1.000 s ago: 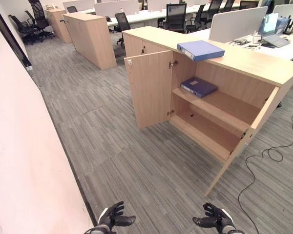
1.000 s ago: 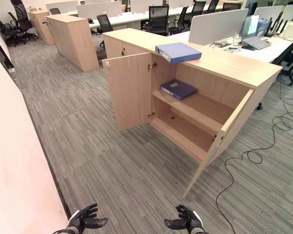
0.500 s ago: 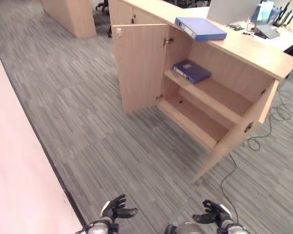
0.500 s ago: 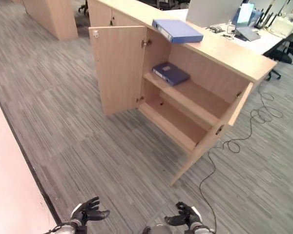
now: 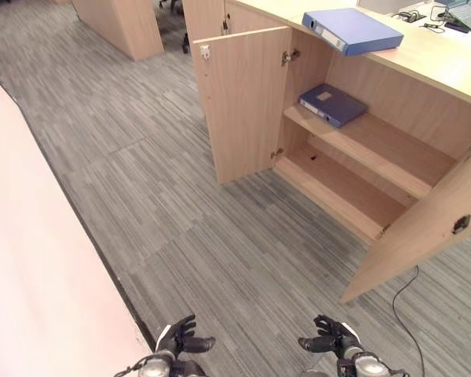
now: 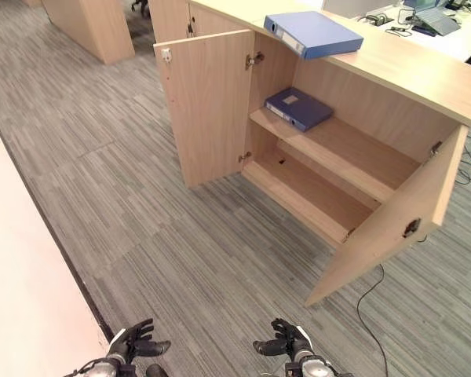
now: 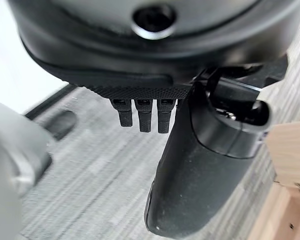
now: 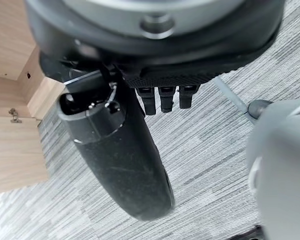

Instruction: Put the empty folder in the office cabinet

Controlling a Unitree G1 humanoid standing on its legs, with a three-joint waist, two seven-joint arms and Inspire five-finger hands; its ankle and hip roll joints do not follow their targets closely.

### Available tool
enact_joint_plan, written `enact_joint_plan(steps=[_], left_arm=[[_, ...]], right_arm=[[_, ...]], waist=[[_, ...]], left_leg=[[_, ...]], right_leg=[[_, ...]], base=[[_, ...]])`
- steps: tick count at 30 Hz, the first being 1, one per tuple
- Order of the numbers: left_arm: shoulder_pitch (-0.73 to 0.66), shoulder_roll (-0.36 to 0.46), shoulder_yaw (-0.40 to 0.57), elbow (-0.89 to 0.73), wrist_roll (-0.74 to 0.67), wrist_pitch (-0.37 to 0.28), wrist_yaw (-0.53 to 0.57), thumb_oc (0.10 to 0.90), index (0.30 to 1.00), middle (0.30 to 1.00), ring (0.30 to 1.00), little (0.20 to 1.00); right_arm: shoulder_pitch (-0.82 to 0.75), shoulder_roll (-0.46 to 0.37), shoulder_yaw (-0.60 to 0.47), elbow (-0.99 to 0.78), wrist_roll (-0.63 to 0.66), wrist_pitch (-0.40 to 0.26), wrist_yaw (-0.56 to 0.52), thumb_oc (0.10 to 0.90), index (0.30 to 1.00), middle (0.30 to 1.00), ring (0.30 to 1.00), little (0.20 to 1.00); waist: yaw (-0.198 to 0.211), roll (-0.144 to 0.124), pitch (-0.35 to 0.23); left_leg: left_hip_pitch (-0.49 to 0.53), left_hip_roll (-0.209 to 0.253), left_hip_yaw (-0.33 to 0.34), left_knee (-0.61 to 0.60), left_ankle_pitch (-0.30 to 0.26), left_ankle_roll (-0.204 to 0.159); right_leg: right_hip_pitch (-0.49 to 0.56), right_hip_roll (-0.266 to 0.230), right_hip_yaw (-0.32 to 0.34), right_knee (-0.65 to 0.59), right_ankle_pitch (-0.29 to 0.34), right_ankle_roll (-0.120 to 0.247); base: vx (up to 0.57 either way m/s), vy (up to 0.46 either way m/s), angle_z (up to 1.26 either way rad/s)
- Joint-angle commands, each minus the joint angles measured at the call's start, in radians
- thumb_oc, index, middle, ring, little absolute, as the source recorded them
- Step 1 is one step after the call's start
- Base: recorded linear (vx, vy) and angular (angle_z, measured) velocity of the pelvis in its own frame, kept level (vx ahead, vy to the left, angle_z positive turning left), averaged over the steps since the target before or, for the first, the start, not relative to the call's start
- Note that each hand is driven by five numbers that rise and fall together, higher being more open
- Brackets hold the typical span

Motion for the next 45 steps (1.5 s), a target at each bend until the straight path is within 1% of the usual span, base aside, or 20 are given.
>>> enact_joint_plan(steps=[1, 5, 6, 8, 9, 10, 12, 14, 18, 22, 28, 31, 32, 36, 37, 38, 39, 41, 42, 45], left_arm=[[-0.051, 0.008, -0.031, -0.083, -0.012, -0.067, -0.003, 0.8, 0.9, 0.9, 0.9, 0.9], [-0.067, 0.002, -0.035, -0.087, -0.011, -0.071, -0.001, 0.8, 0.9, 0.9, 0.9, 0.9], [-0.069, -0.001, -0.037, -0.083, -0.014, -0.073, -0.001, 0.8, 0.9, 0.9, 0.9, 0.9], [-0.071, -0.001, -0.027, -0.072, -0.02, -0.076, -0.001, 0.8, 0.9, 0.9, 0.9, 0.9], [-0.059, 0.004, -0.019, -0.078, -0.019, -0.076, -0.003, 0.8, 0.9, 0.9, 0.9, 0.9], [-0.054, 0.004, -0.016, -0.074, -0.015, -0.075, -0.005, 0.8, 0.9, 0.9, 0.9, 0.9], [-0.05, 0.0, -0.014, -0.061, -0.005, -0.072, -0.008, 0.8, 0.9, 0.9, 0.9, 0.9], [-0.051, -0.003, -0.01, -0.045, 0.002, -0.073, -0.008, 0.8, 0.9, 0.9, 0.9, 0.9], [-0.056, -0.01, 0.002, -0.033, 0.024, -0.075, -0.008, 0.8, 0.9, 0.9, 0.9, 0.9], [-0.051, -0.01, 0.01, -0.031, 0.063, -0.076, -0.005, 0.8, 0.9, 0.9, 0.9, 0.9], [-0.037, -0.022, 0.023, -0.002, 0.086, -0.073, -0.008, 0.8, 0.9, 0.9, 0.9, 0.9], [-0.037, -0.029, 0.01, -0.003, 0.087, -0.073, -0.006, 0.8, 0.9, 0.9, 0.9, 0.9], [-0.038, -0.032, 0.002, -0.001, 0.083, -0.072, -0.006, 0.8, 0.9, 0.9, 0.9, 0.9], [-0.049, -0.032, -0.016, 0.005, 0.08, -0.074, -0.007, 0.8, 0.9, 0.9, 0.9, 0.9], [-0.053, -0.031, -0.025, 0.003, 0.075, -0.076, -0.011, 0.8, 0.9, 0.9, 0.9, 0.9], [-0.053, -0.031, -0.025, 0.003, 0.075, -0.076, -0.011, 0.8, 0.9, 0.9, 0.9, 0.9], [-0.061, -0.03, -0.038, -0.01, 0.072, -0.077, -0.011, 0.8, 0.9, 0.9, 0.9, 0.9], [-0.083, -0.031, -0.052, -0.021, 0.065, -0.076, -0.006, 0.8, 0.9, 0.9, 0.9, 0.9], [-0.096, -0.033, -0.058, -0.022, 0.067, -0.076, 0.0, 0.8, 0.9, 0.9, 0.9, 0.9], [-0.105, -0.038, -0.068, -0.03, 0.055, -0.077, -0.003, 0.8, 0.9, 0.9, 0.9, 0.9]], right_arm=[[-0.068, -0.055, -0.034, -0.082, 0.035, -0.052, -0.003, 0.8, 0.9, 0.9, 0.9, 0.9], [-0.085, -0.057, -0.035, -0.086, 0.039, -0.056, -0.006, 0.8, 0.9, 0.9, 0.9, 0.9], [-0.089, -0.06, -0.033, -0.093, 0.043, -0.059, -0.006, 0.8, 0.9, 0.9, 0.9, 0.9], [-0.088, -0.063, -0.04, -0.103, 0.046, -0.063, -0.006, 0.8, 0.9, 0.9, 0.9, 0.9], [-0.087, -0.068, -0.037, -0.111, 0.041, -0.064, -0.009, 0.8, 0.9, 0.9, 0.9, 0.9], [-0.087, -0.071, -0.036, -0.108, 0.037, -0.064, -0.011, 0.8, 0.9, 0.9, 0.9, 0.9], [-0.088, -0.079, -0.036, -0.103, 0.031, -0.064, -0.014, 0.8, 0.9, 0.9, 0.9, 0.9], [-0.084, -0.087, -0.046, -0.101, 0.037, -0.064, -0.016, 0.8, 0.9, 0.9, 0.9, 0.9], [-0.07, -0.098, -0.083, -0.101, 0.052, -0.056, -0.021, 0.8, 0.9, 0.9, 0.9, 0.9], [-0.051, -0.104, -0.109, -0.1, 0.038, -0.04, -0.02, 0.8, 0.9, 0.9, 0.9, 0.9], [-0.029, -0.11, -0.12, -0.088, 0.037, -0.04, -0.017, 0.8, 0.9, 0.9, 0.9, 0.9], [-0.02, -0.114, -0.126, -0.085, 0.043, -0.042, -0.017, 0.8, 0.9, 0.9, 0.9, 0.9], [-0.019, -0.115, -0.128, -0.089, 0.052, -0.042, -0.013, 0.8, 0.9, 0.9, 0.9, 0.9], [-0.022, -0.125, -0.121, -0.086, 0.066, -0.052, -0.009, 0.8, 0.9, 0.9, 0.9, 0.9], [-0.02, -0.126, -0.115, -0.075, 0.072, -0.054, -0.006, 0.8, 0.9, 0.9, 0.9, 0.9], [-0.02, -0.126, -0.115, -0.075, 0.072, -0.055, -0.006, 0.8, 0.9, 0.9, 0.9, 0.9], [-0.019, -0.136, -0.11, -0.073, 0.07, -0.056, -0.006, 0.8, 0.9, 0.9, 0.9, 0.9], [-0.032, -0.141, -0.107, -0.075, 0.078, -0.057, -0.009, 0.8, 0.9, 0.9, 0.9, 0.9], [-0.039, -0.144, -0.102, -0.073, 0.082, -0.054, -0.011, 0.8, 0.9, 0.9, 0.9, 0.9], [-0.048, -0.134, -0.087, -0.085, 0.094, -0.056, -0.007, 0.8, 0.9, 0.9, 0.9, 0.9]], waist=[[0.013, 0.047, -0.003], [0.006, 0.063, -0.014], [-0.006, 0.065, -0.017], [-0.018, 0.075, -0.015], [-0.013, 0.096, -0.015], [-0.013, 0.109, -0.013], [-0.022, 0.126, -0.005], [-0.046, 0.14, 0.013], [-0.101, 0.145, 0.044], [-0.098, 0.151, 0.06], [-0.07, 0.147, 0.038], [-0.09, 0.152, 0.034], [-0.104, 0.153, 0.037], [-0.127, 0.154, 0.032], [-0.134, 0.158, 0.035], [-0.134, 0.16, 0.036], [-0.14, 0.152, 0.047], [-0.147, 0.136, 0.072], [-0.144, 0.118, 0.083], [-0.158, 0.129, 0.078]], left_leg=[[-0.099, -0.067, -0.016, -0.118, 0.007, 0.026], [-0.086, -0.145, -0.008, -0.162, -0.04, 0.075], [-0.07, -0.171, -0.004, -0.185, -0.052, 0.08], [-0.031, -0.213, 0.01, -0.218, -0.068, 0.074], [0.01, -0.219, 0.018, -0.234, -0.083, 0.067], [0.032, -0.213, 0.018, -0.24, -0.083, 0.058], [0.066, -0.214, 0.013, -0.253, -0.087, 0.05], [0.109, -0.224, 0.001, -0.258, -0.105, 0.042], [0.18, -0.229, -0.02, -0.244, -0.142, 0.017], [0.224, -0.231, -0.038, -0.215, -0.179, 0.012], [0.255, -0.276, -0.076, -0.177, -0.235, 0.013], [0.278, -0.271, -0.077, -0.153, -0.262, 0.003], [0.282, -0.242, -0.077, -0.102, -0.275, -0.016], [0.263, -0.149, -0.065, 0.032, -0.193, -0.101], [0.242, -0.067, -0.068, 0.126, -0.089, -0.171], [0.242, -0.063, -0.068, 0.128, -0.089, -0.173], [0.215, -0.038, -0.071, 0.219, -0.007, -0.194], [0.175, -0.026, -0.084, 0.325, 0.053, -0.194], [0.132, -0.027, -0.096, 0.379, 0.056, -0.194], [0.113, -0.021, -0.106, 0.305, 0.039, -0.194]], right_leg=[[0.156, 0.017, -0.007, 0.171, 0.209, 0.197], [0.102, 0.042, -0.012, 0.226, 0.254, 0.197], [0.078, 0.079, -0.002, 0.225, 0.238, 0.197], [0.027, 0.11, -0.046, 0.154, 0.151, 0.197], [0.008, 0.092, -0.126, 0.047, 0.024, 0.173], [-0.008, 0.098, -0.163, 0.012, -0.031, 0.136], [-0.06, 0.102, -0.187, -0.011, -0.05, 0.102], [-0.12, 0.074, -0.19, -0.052, -0.017, 0.101], [-0.182, -0.008, -0.152, -0.23, 0.091, 0.148], [-0.219, -0.104, -0.173, -0.291, 0.133, 0.154], [-0.156, -0.156, -0.295, -0.28, 0.183, 0.161], [-0.144, -0.161, -0.285, -0.262, 0.208, 0.169], [-0.14, -0.148, -0.268, -0.252, 0.22, 0.17], [-0.117, -0.07, -0.263, -0.257, 0.189, 0.14], [-0.085, 0.004, -0.253, -0.288, 0.141, 0.101], [-0.084, 0.007, -0.254, -0.289, 0.141, 0.1], [-0.053, 0.047, -0.237, -0.313, 0.101, 0.071], [-0.029, 0.078, -0.216, -0.317, 0.066, 0.037], [-0.018, 0.08, -0.202, -0.317, 0.056, 0.028], [-0.015, 0.144, -0.151, -0.305, 0.015, 0.008]], base=[[0.25, 0.252, -0.03], [0.18, 0.21, 0.45], [0.21, 0.174, 0.14], [0.36, 0.206, -0.19], [0.4, 0.114, -0.32], [0.31, 0.052, -0.39], [0.18, -0.041, -0.29], [0.3, -0.05, -0.08], [0.36, -0.142, 0.55], [0.28, -0.165, 0.39], [0.27, -0.152, 0.09], [0.37, -0.244, 0.36], [0.33, -0.343, 0.29], [0.33, -0.469, -0.02], [0.26, -0.447, -0.23], [0.29, -0.54, -0.25], [0.19, -0.347, -0.16], [0.2, -0.347, -0.39], [0.18, -0.232, -0.66], [0.22, -0.127, -0.69]])
